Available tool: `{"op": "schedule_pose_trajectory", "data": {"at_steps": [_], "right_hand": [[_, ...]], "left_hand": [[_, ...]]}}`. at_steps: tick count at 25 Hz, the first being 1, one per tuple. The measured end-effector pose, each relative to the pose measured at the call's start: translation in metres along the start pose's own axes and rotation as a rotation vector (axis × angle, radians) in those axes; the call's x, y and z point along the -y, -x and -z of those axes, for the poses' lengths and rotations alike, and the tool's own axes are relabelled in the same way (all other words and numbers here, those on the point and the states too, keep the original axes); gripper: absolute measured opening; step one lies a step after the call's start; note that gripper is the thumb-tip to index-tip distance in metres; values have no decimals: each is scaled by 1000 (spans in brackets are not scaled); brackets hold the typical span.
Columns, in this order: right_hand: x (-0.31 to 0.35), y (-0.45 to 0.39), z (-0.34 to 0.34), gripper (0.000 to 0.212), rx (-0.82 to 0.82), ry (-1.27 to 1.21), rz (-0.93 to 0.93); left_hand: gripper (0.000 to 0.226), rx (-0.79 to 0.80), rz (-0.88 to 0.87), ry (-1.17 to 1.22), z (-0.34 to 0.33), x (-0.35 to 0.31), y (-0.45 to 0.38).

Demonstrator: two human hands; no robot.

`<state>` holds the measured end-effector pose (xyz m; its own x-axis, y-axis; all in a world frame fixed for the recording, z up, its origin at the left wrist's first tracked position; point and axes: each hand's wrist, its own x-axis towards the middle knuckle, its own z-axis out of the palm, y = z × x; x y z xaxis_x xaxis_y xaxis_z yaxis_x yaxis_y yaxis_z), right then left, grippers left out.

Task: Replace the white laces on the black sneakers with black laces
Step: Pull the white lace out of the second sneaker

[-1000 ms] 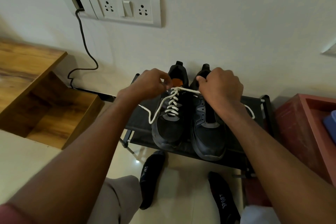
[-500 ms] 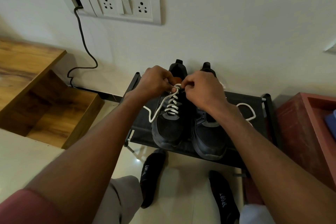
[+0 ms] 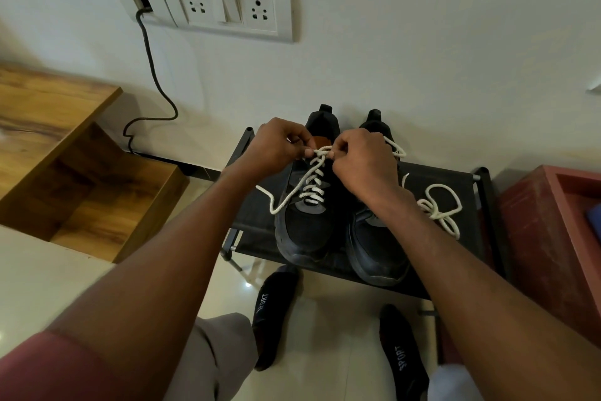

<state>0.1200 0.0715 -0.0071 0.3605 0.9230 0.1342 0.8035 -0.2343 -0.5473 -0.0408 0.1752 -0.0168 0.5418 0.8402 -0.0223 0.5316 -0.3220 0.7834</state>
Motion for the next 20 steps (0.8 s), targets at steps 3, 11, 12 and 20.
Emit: {"op": "schedule_pose_trajectory", "data": {"at_steps": [3,11,12,20], "right_hand": [[0,-1,-1,8,21,-47,39],[9,2,-1,10,-5,-10,-10],[9,2,-1,9,7,5,-19],[17,1,6,14,247,-424,-35]], "left_hand": [[6,68,60,133,7,4,3],[9,108,110,238,1,-6,-1],[6,146,158,373,3,-10,0],[32,-159,192,1092,46,-57,7]]}}
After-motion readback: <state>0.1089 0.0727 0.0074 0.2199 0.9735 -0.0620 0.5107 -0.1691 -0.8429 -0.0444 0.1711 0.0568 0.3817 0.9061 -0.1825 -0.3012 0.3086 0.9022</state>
